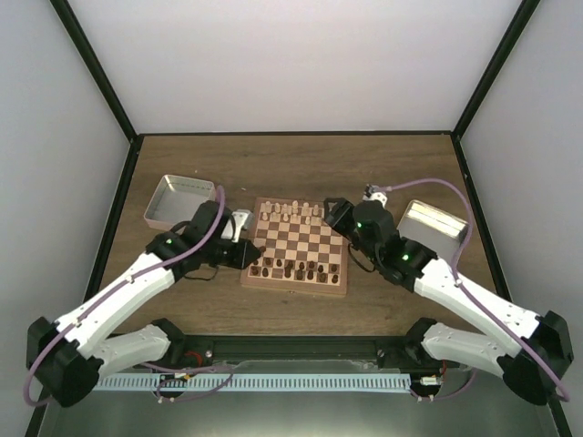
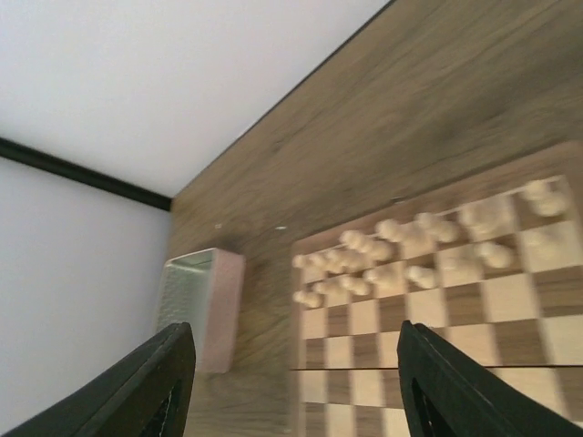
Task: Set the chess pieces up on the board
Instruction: Place the chess piece on the chessboard.
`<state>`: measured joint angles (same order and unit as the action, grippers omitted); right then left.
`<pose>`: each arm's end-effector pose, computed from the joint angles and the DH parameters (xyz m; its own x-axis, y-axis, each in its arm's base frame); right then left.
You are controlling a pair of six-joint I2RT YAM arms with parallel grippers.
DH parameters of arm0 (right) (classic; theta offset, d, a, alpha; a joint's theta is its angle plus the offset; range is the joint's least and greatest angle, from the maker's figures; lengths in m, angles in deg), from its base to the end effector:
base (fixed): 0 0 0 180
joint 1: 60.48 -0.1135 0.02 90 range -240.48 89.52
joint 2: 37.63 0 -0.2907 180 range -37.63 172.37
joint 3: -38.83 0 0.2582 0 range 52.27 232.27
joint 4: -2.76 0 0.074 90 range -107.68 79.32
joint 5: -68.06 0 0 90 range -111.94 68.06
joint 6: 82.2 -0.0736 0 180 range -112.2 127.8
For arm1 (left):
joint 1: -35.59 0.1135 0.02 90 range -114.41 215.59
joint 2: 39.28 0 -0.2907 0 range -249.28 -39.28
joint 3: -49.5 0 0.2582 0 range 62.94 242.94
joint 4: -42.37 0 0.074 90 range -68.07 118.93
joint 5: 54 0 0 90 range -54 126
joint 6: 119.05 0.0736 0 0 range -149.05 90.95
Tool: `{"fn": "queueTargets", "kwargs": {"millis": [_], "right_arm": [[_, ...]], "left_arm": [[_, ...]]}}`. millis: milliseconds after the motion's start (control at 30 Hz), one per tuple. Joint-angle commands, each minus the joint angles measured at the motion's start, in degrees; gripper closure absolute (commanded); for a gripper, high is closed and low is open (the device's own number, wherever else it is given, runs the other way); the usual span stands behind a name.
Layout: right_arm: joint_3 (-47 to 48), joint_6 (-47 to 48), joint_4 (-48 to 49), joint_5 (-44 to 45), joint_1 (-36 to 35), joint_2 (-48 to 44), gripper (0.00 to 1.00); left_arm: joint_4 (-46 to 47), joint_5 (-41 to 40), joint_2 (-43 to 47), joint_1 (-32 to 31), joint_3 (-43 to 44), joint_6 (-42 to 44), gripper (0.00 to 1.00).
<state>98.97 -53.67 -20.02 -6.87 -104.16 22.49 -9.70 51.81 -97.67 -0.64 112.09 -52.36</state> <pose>0.2064 0.1707 0.3095 -0.5672 0.6314 -0.5288 0.0101 0.6474 0.7621 0.1675 -0.1476 0.2726 -0.8328 0.1382 -0.5361 0.4209 0.7870 -0.4510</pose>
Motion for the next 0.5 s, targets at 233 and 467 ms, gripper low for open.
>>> {"fn": "queueTargets", "kwargs": {"millis": [233, 467], "right_arm": [[-5.5, 2.0, -8.3, 12.9, 0.4, -9.6, 0.36], [-6.9, 2.3, -8.3, 13.6, 0.4, -11.3, 0.35]], "left_arm": [[-12.2, -2.1, -16.3, -8.2, 9.2, 3.1, 0.96], [-15.7, -5.2, -25.1, -11.3, 13.3, 4.6, 0.96]]}}
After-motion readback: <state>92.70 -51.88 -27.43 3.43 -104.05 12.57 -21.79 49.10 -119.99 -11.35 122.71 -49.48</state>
